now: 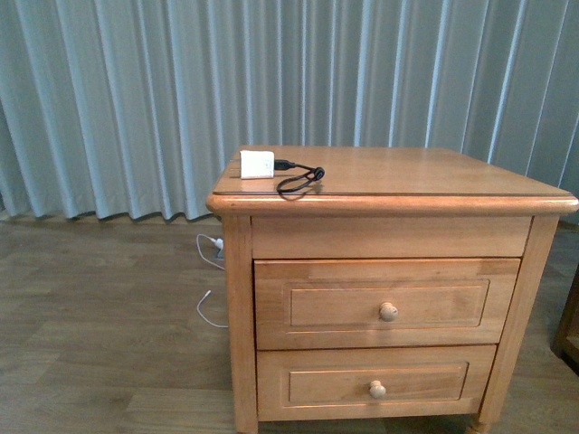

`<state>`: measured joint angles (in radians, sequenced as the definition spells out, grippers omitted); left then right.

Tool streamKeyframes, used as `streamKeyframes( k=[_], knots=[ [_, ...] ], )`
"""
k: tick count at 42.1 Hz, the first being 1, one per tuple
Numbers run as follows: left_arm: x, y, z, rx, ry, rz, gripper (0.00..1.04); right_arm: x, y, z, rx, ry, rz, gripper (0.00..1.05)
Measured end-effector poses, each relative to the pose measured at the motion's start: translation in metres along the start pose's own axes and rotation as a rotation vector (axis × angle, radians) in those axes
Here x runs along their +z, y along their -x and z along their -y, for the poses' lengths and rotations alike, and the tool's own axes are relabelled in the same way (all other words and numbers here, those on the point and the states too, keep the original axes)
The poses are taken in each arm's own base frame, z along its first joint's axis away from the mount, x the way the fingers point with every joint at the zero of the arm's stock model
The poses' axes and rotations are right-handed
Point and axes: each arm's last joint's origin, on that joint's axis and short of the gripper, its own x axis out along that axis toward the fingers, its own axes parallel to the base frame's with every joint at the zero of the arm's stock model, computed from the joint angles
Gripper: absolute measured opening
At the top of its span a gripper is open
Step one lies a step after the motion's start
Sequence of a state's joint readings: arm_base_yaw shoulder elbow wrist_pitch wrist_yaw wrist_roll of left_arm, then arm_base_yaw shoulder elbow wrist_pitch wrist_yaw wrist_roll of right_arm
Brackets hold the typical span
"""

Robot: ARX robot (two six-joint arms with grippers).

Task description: Put charger into drawer

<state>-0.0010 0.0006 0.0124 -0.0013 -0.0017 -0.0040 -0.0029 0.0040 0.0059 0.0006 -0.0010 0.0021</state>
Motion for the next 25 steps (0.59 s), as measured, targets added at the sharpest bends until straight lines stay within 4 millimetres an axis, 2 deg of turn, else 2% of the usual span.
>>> streamKeyframes(
  k=[21, 25],
  knots=[
    [0.0000, 0.0000, 0.0000, 0.000, 0.000, 0.000, 0.99, 0.0000, 0.0000, 0.0000, 0.000, 0.000, 0.000, 0.97],
    [0.0000, 0.0000, 0.0000, 0.000, 0.000, 0.000, 0.99, -0.0075, -0.0018, -0.0011, -0.062, -0.065, -0.145, 0.97]
  ],
)
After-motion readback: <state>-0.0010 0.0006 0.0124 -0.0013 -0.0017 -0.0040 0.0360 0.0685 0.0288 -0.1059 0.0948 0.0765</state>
